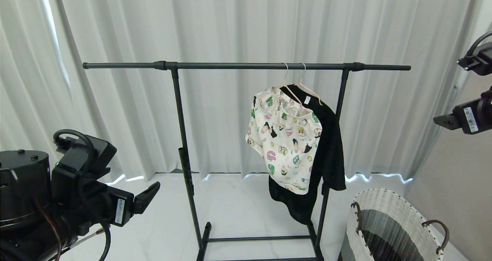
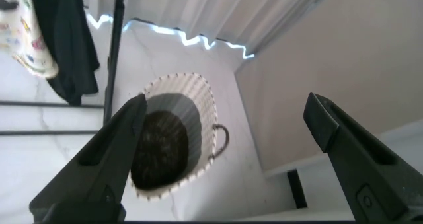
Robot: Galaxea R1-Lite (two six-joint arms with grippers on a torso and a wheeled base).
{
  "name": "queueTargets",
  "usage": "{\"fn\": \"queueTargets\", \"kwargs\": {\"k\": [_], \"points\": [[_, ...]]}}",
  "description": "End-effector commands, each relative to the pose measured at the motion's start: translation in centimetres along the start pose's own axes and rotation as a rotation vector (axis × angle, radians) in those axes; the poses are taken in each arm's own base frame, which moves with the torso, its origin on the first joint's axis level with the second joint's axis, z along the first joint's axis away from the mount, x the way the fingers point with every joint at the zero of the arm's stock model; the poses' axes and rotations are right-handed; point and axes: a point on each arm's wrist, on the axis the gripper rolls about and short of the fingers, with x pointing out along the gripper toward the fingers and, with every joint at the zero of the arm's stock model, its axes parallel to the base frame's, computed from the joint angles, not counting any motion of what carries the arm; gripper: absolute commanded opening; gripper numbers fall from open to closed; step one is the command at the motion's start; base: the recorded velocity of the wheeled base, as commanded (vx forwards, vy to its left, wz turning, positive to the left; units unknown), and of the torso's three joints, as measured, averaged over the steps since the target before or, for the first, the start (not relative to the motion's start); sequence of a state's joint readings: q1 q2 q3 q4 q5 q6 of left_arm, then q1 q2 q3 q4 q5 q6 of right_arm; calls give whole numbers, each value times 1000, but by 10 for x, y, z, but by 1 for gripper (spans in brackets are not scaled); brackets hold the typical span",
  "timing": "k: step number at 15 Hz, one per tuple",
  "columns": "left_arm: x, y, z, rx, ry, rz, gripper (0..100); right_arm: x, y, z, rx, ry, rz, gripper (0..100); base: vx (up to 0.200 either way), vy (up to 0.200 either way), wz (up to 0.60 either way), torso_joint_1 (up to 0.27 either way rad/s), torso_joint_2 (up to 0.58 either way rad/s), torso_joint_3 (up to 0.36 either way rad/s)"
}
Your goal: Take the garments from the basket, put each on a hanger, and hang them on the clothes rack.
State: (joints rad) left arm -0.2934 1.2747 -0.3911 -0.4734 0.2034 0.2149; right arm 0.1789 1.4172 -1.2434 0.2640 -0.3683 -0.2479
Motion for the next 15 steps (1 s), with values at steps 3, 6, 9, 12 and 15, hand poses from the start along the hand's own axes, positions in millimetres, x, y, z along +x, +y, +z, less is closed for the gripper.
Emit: {"fn": "queueTargets", "kwargs": {"k": [3, 6, 9, 12, 15], "points": [[0, 0, 0, 0, 1, 1, 100, 2, -1, -2, -1, 10, -9, 100, 0, 0, 0, 0, 0, 0], [0, 0, 0, -2, 1, 1, 100, 2, -1, -4, -2, 20, -15, 100, 0, 0, 0, 0, 0, 0], [0, 0, 1, -2, -2, 0, 100, 2, -1, -6, -2, 31, -41, 100, 0, 0, 0, -49, 120, 73], [0, 0, 2, -2, -9, -2, 100, 2, -1, -6, -2, 30, -43, 100, 0, 0, 0, -168, 417, 243], [0, 0, 3, -3, -10, -1, 100, 2, -2, -7, -1, 35, -46, 100, 0, 0, 0, -186, 466, 274]]}}
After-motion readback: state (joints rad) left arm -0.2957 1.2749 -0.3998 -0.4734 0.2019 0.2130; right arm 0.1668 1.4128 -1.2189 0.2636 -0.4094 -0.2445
